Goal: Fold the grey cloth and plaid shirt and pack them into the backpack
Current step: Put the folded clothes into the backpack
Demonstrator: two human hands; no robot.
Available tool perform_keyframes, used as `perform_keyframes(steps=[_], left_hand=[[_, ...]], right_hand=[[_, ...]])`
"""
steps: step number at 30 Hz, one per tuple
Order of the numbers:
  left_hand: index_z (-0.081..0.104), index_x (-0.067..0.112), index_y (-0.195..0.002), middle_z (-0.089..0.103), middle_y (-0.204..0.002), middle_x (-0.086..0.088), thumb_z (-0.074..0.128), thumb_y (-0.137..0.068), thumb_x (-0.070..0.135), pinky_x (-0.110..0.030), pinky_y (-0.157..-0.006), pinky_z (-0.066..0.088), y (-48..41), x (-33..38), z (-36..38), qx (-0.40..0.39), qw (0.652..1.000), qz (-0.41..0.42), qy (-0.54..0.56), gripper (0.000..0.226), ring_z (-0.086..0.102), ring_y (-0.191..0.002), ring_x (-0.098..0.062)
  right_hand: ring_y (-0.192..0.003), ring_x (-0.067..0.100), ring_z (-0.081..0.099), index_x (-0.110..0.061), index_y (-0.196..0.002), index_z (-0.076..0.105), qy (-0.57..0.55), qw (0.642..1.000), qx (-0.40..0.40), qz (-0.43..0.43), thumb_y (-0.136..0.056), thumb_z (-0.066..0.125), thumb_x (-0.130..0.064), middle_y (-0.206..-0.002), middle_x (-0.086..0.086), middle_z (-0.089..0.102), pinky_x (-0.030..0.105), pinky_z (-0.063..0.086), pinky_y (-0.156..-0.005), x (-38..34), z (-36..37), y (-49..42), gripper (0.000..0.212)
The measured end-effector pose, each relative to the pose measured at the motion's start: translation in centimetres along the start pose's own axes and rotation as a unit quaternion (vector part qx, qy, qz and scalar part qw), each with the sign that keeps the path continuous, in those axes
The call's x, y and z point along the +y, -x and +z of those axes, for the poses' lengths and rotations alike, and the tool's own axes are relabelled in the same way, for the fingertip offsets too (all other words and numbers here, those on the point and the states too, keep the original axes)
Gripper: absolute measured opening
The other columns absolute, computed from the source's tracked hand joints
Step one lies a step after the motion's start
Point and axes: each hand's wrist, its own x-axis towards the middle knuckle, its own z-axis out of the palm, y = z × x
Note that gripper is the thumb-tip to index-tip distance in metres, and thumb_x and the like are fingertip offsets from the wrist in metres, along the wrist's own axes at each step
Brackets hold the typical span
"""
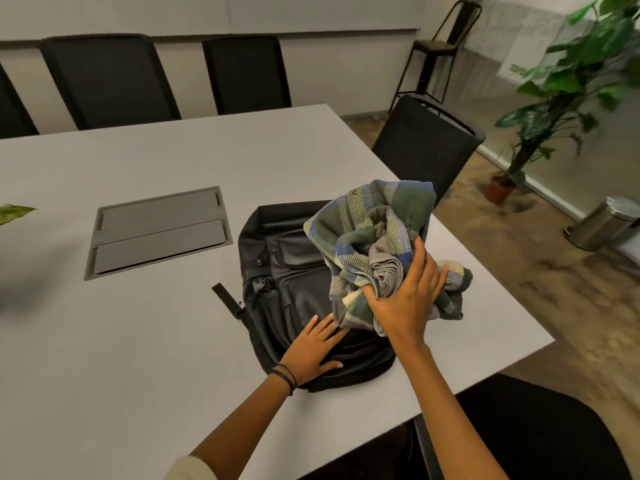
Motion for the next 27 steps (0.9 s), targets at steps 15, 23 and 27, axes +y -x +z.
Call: perform_keyframes(steps=[15, 23, 27], left_hand=[[0.050, 0.026, -0.133, 0.052, -0.137, 0.004, 0.010, -0.094, 0.052, -0.035, -0.109, 0.033, -1.7, -1.6, -3.8, 0.125, 0.990, 0.000, 0.071, 0.062, 0.045, -0.130, -0.014], [0.060, 0.019, -0.110, 0.070, -0.097, -0.012, 0.004, -0.083, 0.065, -0.038, -0.067, 0.047, -4.0, -4.2, -10.1, 0.216, 0.972, -0.062, 0.068, 0.077, 0.065, -0.088, -0.035], [0.059, 0.016, -0.121, 0.067, -0.108, -0.018, 0.032, -0.096, 0.047, -0.042, -0.076, 0.049, -5.7, -6.4, -13.6, 0.266, 0.950, -0.132, 0.094, 0.049, 0.063, -0.095, -0.038]], right_hand=[[-0.127, 0.033, 0.036, -0.012, -0.141, 0.020, -0.049, 0.996, 0.050, 0.057, -0.062, 0.061, -0.056, -0.134, 0.021, 0.042, 0.049, 0.016, -0.114, 3.1, -3.1, -0.1, 0.099], [-0.129, 0.027, 0.030, -0.013, -0.143, 0.018, -0.114, 0.986, 0.094, 0.079, -0.064, 0.065, -0.050, -0.137, 0.019, 0.038, 0.060, 0.027, -0.107, 2.7, -4.2, -1.4, 0.099], [-0.129, 0.026, 0.029, -0.015, -0.143, 0.017, -0.123, 0.985, 0.098, 0.078, -0.064, 0.066, -0.048, -0.138, 0.018, 0.036, 0.060, 0.028, -0.106, 2.2, -4.2, -1.7, 0.099]])
